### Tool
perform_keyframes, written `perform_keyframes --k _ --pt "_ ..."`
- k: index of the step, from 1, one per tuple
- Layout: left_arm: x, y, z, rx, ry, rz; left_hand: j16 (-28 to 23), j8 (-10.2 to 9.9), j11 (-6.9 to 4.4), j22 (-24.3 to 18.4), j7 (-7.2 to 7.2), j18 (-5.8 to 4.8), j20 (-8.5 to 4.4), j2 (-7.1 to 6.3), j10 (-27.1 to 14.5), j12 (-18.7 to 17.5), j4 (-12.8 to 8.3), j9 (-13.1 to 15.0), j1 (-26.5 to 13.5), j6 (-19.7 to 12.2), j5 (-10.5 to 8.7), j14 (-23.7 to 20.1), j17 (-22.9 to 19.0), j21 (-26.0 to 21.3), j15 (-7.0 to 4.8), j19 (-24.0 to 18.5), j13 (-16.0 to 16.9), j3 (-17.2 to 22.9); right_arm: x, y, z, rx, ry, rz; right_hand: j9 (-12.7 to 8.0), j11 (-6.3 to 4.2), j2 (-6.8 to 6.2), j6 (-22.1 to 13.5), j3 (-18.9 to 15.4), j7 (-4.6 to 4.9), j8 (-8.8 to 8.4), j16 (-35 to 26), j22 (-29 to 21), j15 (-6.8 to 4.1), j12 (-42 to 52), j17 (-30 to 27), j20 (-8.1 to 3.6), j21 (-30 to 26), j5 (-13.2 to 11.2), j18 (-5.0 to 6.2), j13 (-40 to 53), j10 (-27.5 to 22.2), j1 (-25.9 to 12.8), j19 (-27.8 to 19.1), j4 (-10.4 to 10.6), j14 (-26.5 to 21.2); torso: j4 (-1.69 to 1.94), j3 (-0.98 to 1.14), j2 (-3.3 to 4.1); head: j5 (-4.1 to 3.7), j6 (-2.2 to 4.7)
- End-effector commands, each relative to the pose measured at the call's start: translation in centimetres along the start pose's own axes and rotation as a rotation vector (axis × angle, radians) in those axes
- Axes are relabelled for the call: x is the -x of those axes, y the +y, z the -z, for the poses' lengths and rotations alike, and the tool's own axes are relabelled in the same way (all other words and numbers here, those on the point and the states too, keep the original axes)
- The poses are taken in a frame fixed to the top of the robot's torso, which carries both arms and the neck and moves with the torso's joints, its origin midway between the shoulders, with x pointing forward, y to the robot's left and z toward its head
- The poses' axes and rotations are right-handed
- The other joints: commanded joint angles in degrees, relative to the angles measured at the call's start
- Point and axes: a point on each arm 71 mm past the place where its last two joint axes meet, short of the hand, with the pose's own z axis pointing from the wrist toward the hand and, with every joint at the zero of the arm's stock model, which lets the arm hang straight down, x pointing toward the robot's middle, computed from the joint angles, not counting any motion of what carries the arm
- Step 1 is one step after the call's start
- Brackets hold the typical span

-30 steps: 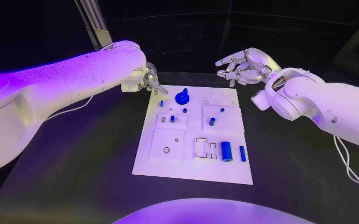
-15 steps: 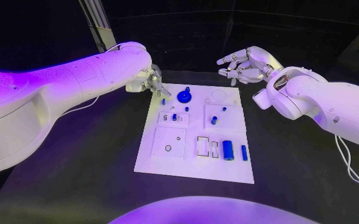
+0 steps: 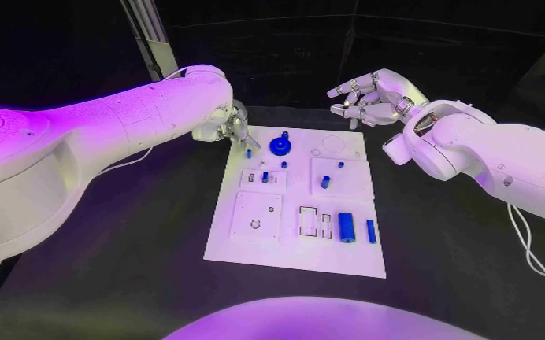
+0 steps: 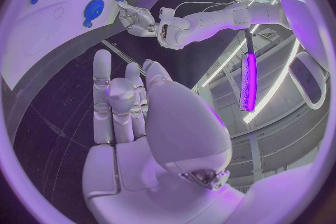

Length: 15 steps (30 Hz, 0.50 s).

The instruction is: Assemble the parts on the task board

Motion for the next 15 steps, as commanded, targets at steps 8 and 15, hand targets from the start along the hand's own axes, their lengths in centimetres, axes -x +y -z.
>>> perform_keyframes --k 8,15 --pt "-0.28 -0.19 -0.03 -0.013 0.033 -0.022 0.2 0.0 -0.10 0.1 -0.12 -0.27 -0.20 1.04 0.5 0.2 -0.8 -0.3 1.8 0.5 0.02 6.1 15.1 0.3 -0.56 0.3 -0.1 0.4 -0.05 0.22 -0.11 0.019 0.006 0.013 0.0 0.01 -0.17 -0.2 0.4 0.08 -0.10 -0.5 -0.1 0.05 0.0 -0.1 0.22 -0.3 0.1 0.30 -0.1 -0.3 0.6 -0.2 -0.1 -0.1 -0.05 0.00 0.00 0.24 -0.08" --pt "-0.39 -0.34 -0.11 -0.019 0.041 -0.008 0.2 -0.1 -0.11 0.2 -0.11 -0.28 -0.21 1.40 0.5 0.2 -1.1 -0.5 2.7 0.5 0.02 6.1 15.1 0.3 -0.56 0.3 -0.1 0.8 -0.08 0.22 -0.16 0.018 0.007 0.013 0.0 0.01 -0.21 -0.2 0.5 0.08 -0.10 -0.5 -0.1 0.05 0.0 -0.1 0.22 -0.3 0.1 0.30 -0.2 -0.3 0.7 -0.2 -0.2 -0.1 0.01 0.02 0.00 0.24 -0.07"
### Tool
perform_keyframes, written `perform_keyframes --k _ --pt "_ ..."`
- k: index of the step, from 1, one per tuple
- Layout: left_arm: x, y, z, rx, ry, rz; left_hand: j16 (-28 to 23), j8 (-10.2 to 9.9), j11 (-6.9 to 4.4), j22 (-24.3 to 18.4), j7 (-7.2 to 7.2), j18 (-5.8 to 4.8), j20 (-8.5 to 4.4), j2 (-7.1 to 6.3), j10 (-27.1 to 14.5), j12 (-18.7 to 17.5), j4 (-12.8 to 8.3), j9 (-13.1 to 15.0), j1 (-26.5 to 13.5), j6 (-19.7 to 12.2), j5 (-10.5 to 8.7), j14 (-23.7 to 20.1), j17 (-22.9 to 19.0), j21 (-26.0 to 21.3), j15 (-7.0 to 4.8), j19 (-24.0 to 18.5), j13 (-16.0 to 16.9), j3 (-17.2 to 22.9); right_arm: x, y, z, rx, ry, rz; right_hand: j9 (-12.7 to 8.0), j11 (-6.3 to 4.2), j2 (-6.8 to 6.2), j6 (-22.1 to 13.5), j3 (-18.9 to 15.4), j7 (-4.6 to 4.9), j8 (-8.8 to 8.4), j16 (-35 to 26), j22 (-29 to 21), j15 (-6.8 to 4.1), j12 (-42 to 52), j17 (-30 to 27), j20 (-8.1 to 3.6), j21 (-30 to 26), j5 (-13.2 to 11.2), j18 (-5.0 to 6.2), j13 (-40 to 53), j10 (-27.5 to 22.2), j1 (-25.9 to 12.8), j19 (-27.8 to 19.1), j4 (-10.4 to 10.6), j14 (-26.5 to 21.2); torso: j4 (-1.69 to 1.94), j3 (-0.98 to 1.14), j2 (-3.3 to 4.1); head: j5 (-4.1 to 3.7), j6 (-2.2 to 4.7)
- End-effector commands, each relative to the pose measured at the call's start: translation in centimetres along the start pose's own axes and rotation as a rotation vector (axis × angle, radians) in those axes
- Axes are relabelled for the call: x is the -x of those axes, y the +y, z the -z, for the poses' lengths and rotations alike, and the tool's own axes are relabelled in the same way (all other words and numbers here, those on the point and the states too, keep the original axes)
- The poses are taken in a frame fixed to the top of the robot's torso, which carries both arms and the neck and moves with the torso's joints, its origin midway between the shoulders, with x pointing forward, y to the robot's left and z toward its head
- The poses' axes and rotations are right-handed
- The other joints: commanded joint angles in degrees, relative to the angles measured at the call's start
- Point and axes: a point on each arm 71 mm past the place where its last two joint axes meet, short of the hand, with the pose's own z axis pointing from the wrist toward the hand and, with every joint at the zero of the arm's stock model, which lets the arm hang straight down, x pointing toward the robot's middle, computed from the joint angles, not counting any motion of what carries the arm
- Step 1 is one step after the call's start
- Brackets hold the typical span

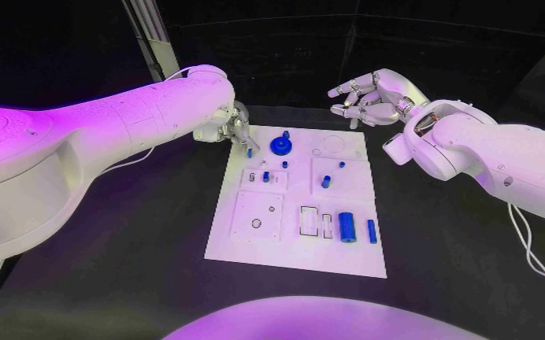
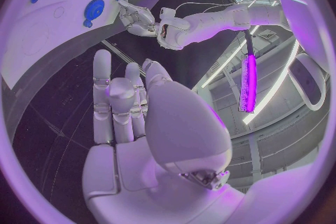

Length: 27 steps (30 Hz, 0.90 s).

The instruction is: Assemble the parts on the task board

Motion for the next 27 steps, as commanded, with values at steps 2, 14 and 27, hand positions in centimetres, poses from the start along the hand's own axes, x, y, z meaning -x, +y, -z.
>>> perform_keyframes --k 2,14,27 --pt "-0.12 -0.30 -0.01 -0.016 0.019 0.000 0.2 -0.1 0.02 0.1 0.09 -0.29 -0.22 0.12 0.3 0.2 -0.5 -0.1 1.0 0.4 0.01 5.9 15.1 0.2 -0.37 0.4 -0.1 0.3 -0.02 0.20 -0.09 0.014 0.005 0.004 0.0 0.01 0.01 -0.2 0.3 0.08 -0.10 -0.2 -0.1 0.05 0.0 0.0 0.22 -0.3 0.1 0.30 -0.1 -0.3 0.4 -0.2 0.0 -0.1 0.00 0.02 -0.01 0.02 -0.02" --pt "-0.19 -0.35 -0.15 -0.015 0.021 0.003 0.2 -0.3 0.00 0.2 0.09 -0.29 -0.22 0.53 0.2 0.1 -1.0 -0.4 2.1 0.4 0.02 5.9 15.1 0.2 -0.37 0.4 -0.3 1.0 -0.03 0.18 -0.11 0.014 0.006 0.004 0.0 0.01 0.01 -0.2 0.3 0.08 -0.10 -0.2 -0.1 0.05 0.0 0.0 0.22 -0.3 0.1 0.30 -0.1 -0.3 0.4 -0.2 0.0 -0.1 -0.01 0.02 0.01 -0.02 -0.06" --pt "-0.20 -0.49 -0.27 -0.016 0.017 0.006 0.2 -0.6 -0.15 0.3 -0.07 -0.28 -0.31 1.93 0.2 -0.1 -2.4 -0.8 4.7 0.3 0.06 5.9 15.1 0.1 -0.49 0.3 -0.6 3.7 -0.08 0.20 -0.14 0.014 0.007 0.003 0.0 0.01 -0.03 -0.2 0.5 0.09 -0.09 -0.3 -0.1 0.05 0.0 0.0 0.21 -0.4 0.1 0.30 -0.1 -0.4 0.6 -0.2 0.0 -0.1 -0.02 0.00 0.00 -0.03 -0.09"
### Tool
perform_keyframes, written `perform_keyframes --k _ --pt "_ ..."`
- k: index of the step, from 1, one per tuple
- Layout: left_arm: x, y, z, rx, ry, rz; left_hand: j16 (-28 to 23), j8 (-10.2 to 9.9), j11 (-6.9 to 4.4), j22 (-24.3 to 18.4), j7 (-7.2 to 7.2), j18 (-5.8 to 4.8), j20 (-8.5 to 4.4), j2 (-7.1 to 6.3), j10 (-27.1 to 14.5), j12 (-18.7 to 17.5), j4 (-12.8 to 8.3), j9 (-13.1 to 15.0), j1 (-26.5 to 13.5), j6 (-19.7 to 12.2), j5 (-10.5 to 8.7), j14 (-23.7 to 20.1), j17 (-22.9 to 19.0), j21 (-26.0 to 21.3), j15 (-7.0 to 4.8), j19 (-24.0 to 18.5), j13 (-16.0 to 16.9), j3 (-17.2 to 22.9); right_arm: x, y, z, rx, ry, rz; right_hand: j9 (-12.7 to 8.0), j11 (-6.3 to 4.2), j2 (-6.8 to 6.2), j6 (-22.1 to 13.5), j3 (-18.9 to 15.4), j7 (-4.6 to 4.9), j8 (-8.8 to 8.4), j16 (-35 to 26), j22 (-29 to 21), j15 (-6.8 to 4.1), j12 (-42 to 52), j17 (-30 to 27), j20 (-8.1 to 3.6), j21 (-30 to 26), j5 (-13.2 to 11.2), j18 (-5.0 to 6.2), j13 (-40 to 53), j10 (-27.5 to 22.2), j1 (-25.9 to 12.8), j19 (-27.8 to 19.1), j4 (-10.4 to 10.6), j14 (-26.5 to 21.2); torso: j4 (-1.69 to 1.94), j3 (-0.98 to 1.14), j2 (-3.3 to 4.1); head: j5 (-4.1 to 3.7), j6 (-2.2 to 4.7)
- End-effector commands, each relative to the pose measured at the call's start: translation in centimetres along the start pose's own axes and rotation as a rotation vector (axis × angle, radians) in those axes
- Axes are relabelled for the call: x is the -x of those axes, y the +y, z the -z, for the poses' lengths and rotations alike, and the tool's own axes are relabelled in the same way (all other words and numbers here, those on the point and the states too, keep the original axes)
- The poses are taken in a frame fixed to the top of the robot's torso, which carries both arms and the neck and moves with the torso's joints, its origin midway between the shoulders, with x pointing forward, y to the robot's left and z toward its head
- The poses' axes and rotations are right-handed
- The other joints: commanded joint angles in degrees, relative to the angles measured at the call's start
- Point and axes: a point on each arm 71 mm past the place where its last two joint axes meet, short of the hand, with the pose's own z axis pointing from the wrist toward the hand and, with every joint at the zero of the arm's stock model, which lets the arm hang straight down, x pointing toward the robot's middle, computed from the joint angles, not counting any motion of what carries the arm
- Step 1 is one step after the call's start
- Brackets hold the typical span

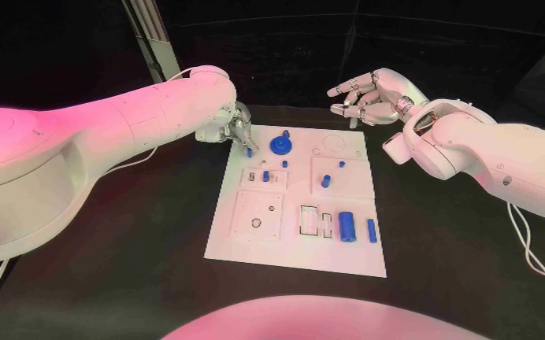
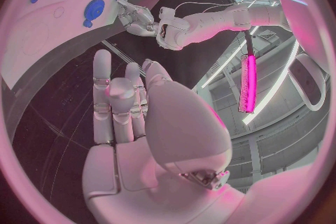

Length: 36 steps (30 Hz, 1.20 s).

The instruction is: Assemble the parts on the task board

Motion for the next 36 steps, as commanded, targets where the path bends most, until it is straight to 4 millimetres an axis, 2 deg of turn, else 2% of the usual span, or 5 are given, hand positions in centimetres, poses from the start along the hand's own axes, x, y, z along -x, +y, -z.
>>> perform_keyframes --k 1,8,19,26,36 --pt "0.0 -0.2 0.0 -0.013 0.005 0.001 0.2 -0.4 -0.19 0.1 -0.11 -0.28 -0.15 0.50 0.2 -0.1 -0.7 -0.2 1.5 0.3 0.07 5.9 15.1 0.2 -0.53 0.2 -0.1 1.4 0.0 0.2 -0.1 0.013 0.006 0.001 0.0 0.01 -0.03 -0.2 0.3 0.09 -0.09 -0.3 -0.1 0.05 0.0 0.0 0.21 -0.4 0.1 0.29 -0.1 -0.4 0.6 -0.2 0.1 -0.1 0.02 -0.02 0.01 -0.03 0.06" --pt "0.0 -0.2 0.0 -0.018 0.009 0.007 0.2 -1.1 -0.50 0.0 -0.35 -0.24 -0.52 1.57 -0.3 -0.8 -4.4 -0.7 6.2 -0.4 0.28 5.9 15.1 -0.1 -0.87 0.1 -0.7 9.0 0.0 0.2 0.0 0.012 0.010 0.009 0.0 0.02 -0.04 -0.2 0.4 0.10 -0.09 -0.3 -0.1 0.06 0.0 0.0 0.21 -0.4 0.1 0.29 -0.1 -0.4 0.6 -0.2 0.1 -0.1 0.04 0.00 -0.04 -0.04 0.18" --pt "-0.2 0.1 0.3 -0.050 -0.009 0.064 0.2 1.0 -0.14 0.2 0.24 -0.19 -0.15 -5.06 0.4 -1.4 -9.8 0.0 0.0 -0.8 1.04 5.9 15.1 -0.4 -0.35 0.1 -1.4 32.3 0.0 0.1 0.0 0.011 0.014 0.014 0.0 0.02 -0.04 -0.2 0.4 0.10 -0.09 -0.3 -0.1 0.06 0.0 0.0 0.21 -0.4 0.1 0.29 -0.1 -0.4 0.6 -0.2 0.1 -0.1 0.07 0.03 -0.07 -0.15 0.12" --pt "-0.3 0.6 1.3 -0.101 -0.113 0.129 0.2 3.1 -0.37 0.6 -0.14 -0.28 -0.25 -7.16 1.2 -1.2 -11.8 1.0 -3.5 -0.6 4.70 5.9 15.1 -0.2 -0.62 0.3 -1.3 37.4 0.2 0.0 0.1 0.006 0.012 0.017 0.0 0.07 0.00 -0.2 0.5 0.14 -0.06 -0.2 -0.1 0.09 0.0 0.2 0.23 -0.4 0.2 0.28 -0.2 -0.3 0.4 -0.2 0.4 0.0 0.50 0.18 -0.26 -0.13 -0.06" --pt "-1.5 1.6 3.6 -0.200 -0.219 0.202 0.2 4.0 -0.64 1.1 -0.44 -0.37 -0.44 -8.55 1.8 -1.0 -13.1 1.4 -4.1 -0.5 5.04 5.9 15.1 0.1 -0.84 0.6 -1.1 38.7 0.4 -0.2 0.2 0.004 0.006 0.020 0.0 0.08 0.01 -0.2 0.6 0.15 -0.05 -0.2 -0.1 0.10 0.1 0.2 0.24 -0.4 0.3 0.28 -0.2 -0.3 0.3 -0.2 0.5 0.0 0.48 0.19 -0.33 0.05 -0.04"
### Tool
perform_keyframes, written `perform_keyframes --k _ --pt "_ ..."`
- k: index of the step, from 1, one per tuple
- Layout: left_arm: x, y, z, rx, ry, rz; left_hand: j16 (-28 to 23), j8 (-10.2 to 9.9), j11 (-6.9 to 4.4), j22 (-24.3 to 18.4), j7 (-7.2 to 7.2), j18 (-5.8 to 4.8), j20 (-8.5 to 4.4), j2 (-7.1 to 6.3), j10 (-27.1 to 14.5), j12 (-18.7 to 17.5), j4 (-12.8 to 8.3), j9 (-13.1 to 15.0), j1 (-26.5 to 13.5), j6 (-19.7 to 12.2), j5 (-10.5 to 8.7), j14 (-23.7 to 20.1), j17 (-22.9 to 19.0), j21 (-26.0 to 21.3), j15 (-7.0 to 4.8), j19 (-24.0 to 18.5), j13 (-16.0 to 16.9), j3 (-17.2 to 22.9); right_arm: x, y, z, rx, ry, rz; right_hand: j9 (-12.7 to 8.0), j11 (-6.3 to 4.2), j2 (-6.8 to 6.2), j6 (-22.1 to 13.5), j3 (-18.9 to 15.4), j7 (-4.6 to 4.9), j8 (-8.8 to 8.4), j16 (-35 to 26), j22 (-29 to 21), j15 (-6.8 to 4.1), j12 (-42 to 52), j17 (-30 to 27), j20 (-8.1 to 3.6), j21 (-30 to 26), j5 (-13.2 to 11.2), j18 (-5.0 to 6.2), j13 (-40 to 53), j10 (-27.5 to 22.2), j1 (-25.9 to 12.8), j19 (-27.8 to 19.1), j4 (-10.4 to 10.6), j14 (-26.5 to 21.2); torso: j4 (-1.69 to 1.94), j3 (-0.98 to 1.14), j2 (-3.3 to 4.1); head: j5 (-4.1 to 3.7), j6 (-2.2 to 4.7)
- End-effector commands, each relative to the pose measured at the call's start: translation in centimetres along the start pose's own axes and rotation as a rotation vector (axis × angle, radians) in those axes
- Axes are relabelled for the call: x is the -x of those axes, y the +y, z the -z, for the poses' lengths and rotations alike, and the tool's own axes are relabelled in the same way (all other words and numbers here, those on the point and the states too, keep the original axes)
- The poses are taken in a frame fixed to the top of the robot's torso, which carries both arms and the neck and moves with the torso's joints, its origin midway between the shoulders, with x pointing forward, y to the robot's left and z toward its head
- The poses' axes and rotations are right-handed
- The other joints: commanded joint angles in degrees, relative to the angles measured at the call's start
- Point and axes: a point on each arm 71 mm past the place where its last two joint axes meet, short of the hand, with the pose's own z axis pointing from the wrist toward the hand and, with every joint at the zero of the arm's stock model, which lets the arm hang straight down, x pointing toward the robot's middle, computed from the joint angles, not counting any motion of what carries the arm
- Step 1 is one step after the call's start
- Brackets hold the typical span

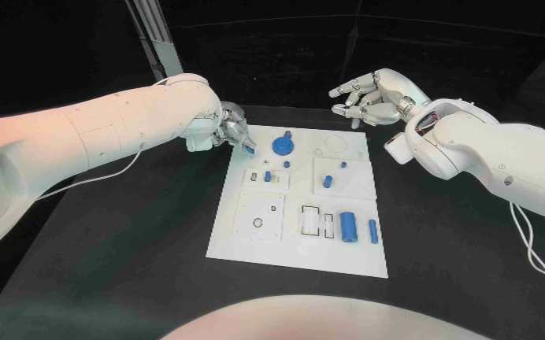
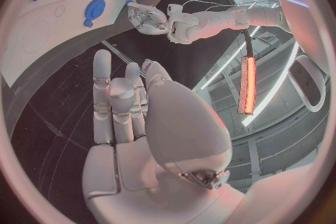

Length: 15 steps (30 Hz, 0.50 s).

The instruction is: Assemble the parts on the task board

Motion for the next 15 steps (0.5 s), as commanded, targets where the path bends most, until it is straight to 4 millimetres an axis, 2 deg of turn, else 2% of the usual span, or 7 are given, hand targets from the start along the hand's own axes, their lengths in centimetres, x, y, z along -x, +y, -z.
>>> perform_keyframes --k 1,3,9,15 --pt "0.1 -0.6 0.7 -0.077 -0.099 0.062 0.2 0.5 -0.18 0.2 -0.58 -0.38 -0.28 -1.21 0.6 0.2 -8.3 0.2 0.0 0.1 0.14 6.1 15.1 0.2 -0.26 0.4 0.1 8.0 0.1 0.1 0.0 0.009 0.003 0.003 0.0 0.08 0.01 -0.2 0.3 0.15 -0.05 -0.2 -0.1 0.10 0.1 0.1 0.24 -0.4 0.3 0.28 -0.1 -0.3 0.2 -0.2 0.2 0.0 -0.01 -0.06 0.03 0.06 0.06" --pt "-0.3 -0.5 1.2 -0.096 -0.110 0.060 0.2 0.8 -0.25 0.3 -0.63 -0.42 -0.34 -1.83 0.8 0.2 -8.9 0.3 0.3 0.1 0.09 6.1 15.1 0.3 -0.30 0.5 0.1 8.0 0.1 0.0 0.0 0.008 0.002 0.004 0.0 0.09 0.04 -0.2 0.3 0.15 -0.04 -0.2 -0.1 0.11 0.1 0.1 0.25 -0.4 0.4 0.28 -0.1 -0.3 0.0 -0.2 0.4 0.0 0.03 -0.05 0.00 0.11 -0.01" --pt "-2.1 0.1 2.1 -0.123 -0.114 0.050 0.2 0.9 -0.30 0.6 -0.67 -0.49 -0.37 -2.11 1.0 0.3 -9.3 0.3 0.4 0.1 0.07 6.1 15.1 0.5 -0.32 0.6 0.2 8.1 0.2 -0.1 0.1 0.006 0.002 0.004 0.0 0.09 0.05 -0.2 0.4 0.16 -0.03 -0.2 -0.1 0.12 0.2 0.2 0.26 -0.4 0.5 0.27 -0.2 -0.2 -0.1 -0.2 0.5 0.0 0.19 -0.08 -0.08 0.21 -0.12" --pt "-3.5 0.4 2.3 -0.128 -0.104 0.016 0.2 1.0 -0.34 0.7 -0.70 -0.51 -0.41 -2.52 1.3 0.3 -9.7 0.4 0.6 0.2 0.04 6.1 15.1 0.6 -0.35 0.7 0.3 8.0 0.2 -0.1 0.0 0.006 0.004 0.004 0.0 0.09 0.05 -0.2 0.4 0.16 -0.03 -0.2 -0.1 0.12 0.2 0.2 0.26 -0.4 0.5 0.27 -0.2 -0.2 -0.1 -0.2 0.5 0.0 0.06 -0.10 0.02 0.51 -0.20"
